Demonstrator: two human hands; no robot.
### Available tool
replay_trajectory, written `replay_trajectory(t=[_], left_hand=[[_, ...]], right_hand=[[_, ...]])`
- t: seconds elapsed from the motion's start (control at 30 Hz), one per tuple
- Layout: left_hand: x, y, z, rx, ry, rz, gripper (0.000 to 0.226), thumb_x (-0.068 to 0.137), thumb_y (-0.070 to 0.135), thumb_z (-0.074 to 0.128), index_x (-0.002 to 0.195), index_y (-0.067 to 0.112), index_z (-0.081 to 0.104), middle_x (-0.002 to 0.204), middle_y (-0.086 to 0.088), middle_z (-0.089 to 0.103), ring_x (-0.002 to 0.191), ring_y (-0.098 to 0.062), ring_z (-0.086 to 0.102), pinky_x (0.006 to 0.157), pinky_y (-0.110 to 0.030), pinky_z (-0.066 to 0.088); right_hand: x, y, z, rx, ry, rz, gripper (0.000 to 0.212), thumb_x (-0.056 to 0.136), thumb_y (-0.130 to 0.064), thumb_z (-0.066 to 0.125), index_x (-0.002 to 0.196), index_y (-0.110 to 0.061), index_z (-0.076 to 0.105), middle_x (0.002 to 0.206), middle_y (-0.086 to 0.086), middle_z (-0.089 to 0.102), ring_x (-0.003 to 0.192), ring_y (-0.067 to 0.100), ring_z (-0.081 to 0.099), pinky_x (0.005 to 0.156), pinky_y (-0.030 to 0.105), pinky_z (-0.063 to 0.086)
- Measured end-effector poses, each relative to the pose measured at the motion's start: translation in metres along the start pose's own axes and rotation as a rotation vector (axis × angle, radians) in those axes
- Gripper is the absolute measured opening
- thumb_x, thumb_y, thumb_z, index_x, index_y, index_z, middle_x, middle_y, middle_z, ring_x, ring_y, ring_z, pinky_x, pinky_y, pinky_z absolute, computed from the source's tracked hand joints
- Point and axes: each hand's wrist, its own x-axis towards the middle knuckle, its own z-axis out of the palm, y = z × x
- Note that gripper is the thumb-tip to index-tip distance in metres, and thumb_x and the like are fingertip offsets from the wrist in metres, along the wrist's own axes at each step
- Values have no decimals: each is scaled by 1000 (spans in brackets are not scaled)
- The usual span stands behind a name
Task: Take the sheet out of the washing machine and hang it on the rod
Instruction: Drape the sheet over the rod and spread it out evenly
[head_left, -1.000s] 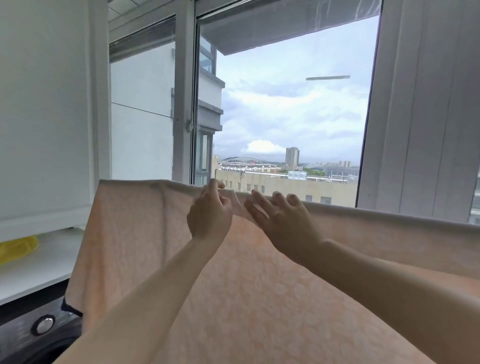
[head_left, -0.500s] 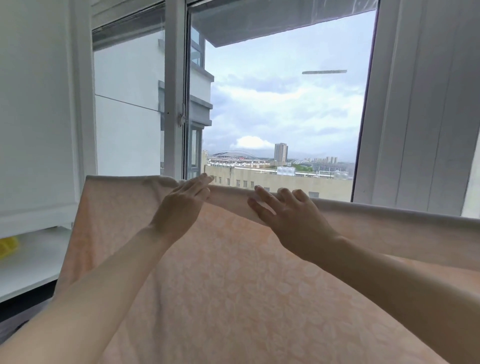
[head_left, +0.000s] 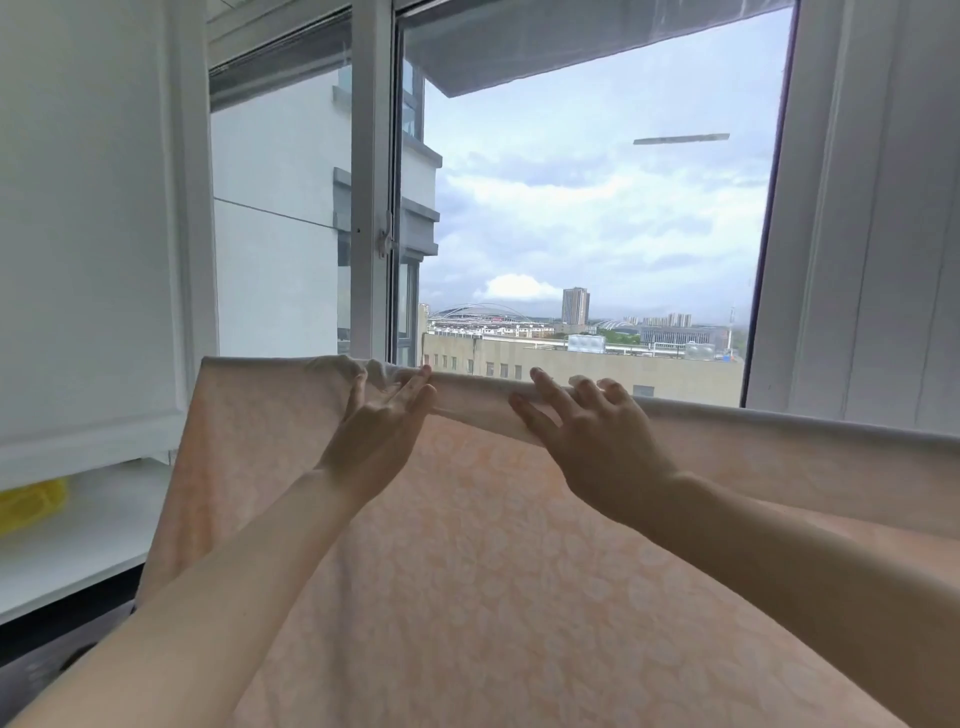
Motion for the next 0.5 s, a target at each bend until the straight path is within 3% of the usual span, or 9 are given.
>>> replay_trajectory(t=[0.07,0.13,0.27,0.37,0.5], left_hand=[[1,0,3,-15,26,16,28,95,10,28,107,8,53,138,-19,53,112,-35,63,94,-71,41],[3,3,4,-14,71,34,20,92,8,39,107,8,53,133,-20,57,108,-37,65,91,-69,44],[2,9,4,6,133,-8,19,86,4,57,105,6,59,129,-19,60,109,-43,63,89,-67,47],[-1,10,7,-23,116,-60,28,93,11,46,117,6,59,134,-14,58,119,-36,59,93,-66,45],[-6,2,9,-105,135,-85,17,97,9,48,113,10,55,133,-9,61,118,-27,61,99,-66,39]], right_hand=[[13,-8,-1,29,-16,0,71,89,-14,58,150,-19,24,153,22,26,123,42,48,97,51,43],[27,-17,-1,25,-42,-31,74,95,-16,51,153,-19,6,158,21,12,132,39,39,102,49,37],[55,-32,-3,1,-65,-71,82,94,-16,55,152,-14,-2,158,20,7,137,38,33,104,48,37],[72,-43,2,6,-54,-91,71,97,-15,47,153,-14,3,159,15,12,135,36,36,101,45,40],[77,-47,16,-66,33,-101,60,90,-22,55,147,-23,36,146,10,44,102,31,62,76,40,52]])
